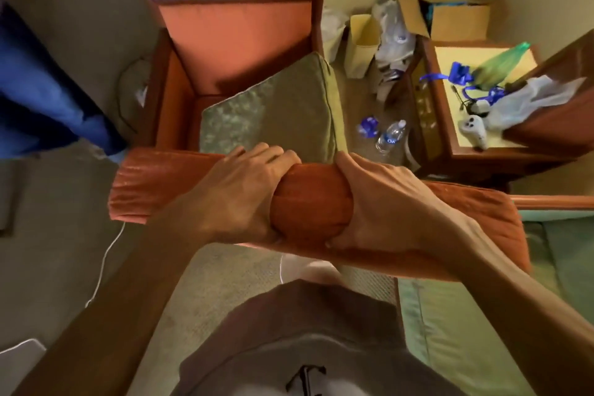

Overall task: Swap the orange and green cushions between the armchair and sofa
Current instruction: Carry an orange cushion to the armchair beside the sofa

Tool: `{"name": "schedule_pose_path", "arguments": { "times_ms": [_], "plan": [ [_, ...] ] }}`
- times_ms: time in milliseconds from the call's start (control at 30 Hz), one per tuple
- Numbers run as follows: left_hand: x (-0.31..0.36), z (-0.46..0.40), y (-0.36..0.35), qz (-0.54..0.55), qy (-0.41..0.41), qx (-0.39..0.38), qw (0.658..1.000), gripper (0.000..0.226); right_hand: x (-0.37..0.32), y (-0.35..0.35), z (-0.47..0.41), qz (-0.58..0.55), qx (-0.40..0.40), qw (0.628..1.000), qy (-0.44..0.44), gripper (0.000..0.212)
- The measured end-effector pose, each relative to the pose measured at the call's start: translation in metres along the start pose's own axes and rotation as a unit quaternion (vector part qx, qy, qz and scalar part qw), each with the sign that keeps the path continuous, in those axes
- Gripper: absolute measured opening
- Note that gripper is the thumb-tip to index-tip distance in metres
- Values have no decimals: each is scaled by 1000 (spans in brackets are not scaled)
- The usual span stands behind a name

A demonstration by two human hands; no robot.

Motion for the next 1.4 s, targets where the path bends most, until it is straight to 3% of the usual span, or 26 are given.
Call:
{"name": "schedule_pose_path", "arguments": {
  "times_ms": [167,267,400,500,733,867,1067,1233,1400],
  "plan": [
    [-83,-13,68,4,37,11,999,98,-34,64,-93,10,-25,998,51,82],
    [-129,-19,118,5,41,57,998,95,-55,107,-140,29,-25,997,73,78],
    [-177,-30,175,37,22,39,998,93,-75,154,-192,41,-46,995,75,78],
    [-213,-35,215,50,5,44,998,86,-92,189,-226,29,-54,996,64,93],
    [-307,-76,290,19,-22,105,994,86,-121,257,-323,40,22,997,55,86],
    [-354,-116,301,-11,-26,152,988,81,-106,270,-386,65,63,995,53,80],
    [-414,-192,297,-34,-7,198,980,89,-62,271,-479,105,102,985,91,92],
    [-455,-270,253,-32,8,183,983,95,-5,233,-554,96,74,989,79,96],
    [-484,-353,176,-23,32,114,993,102,70,167,-611,60,38,997,34,108]
  ]
}}
Point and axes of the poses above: each hand's wrist, its own z-axis away from the middle knuckle, its own y-axis out of the back of the hand, x = y × z, the point moved 7 cm from there along -z, towards the middle knuckle
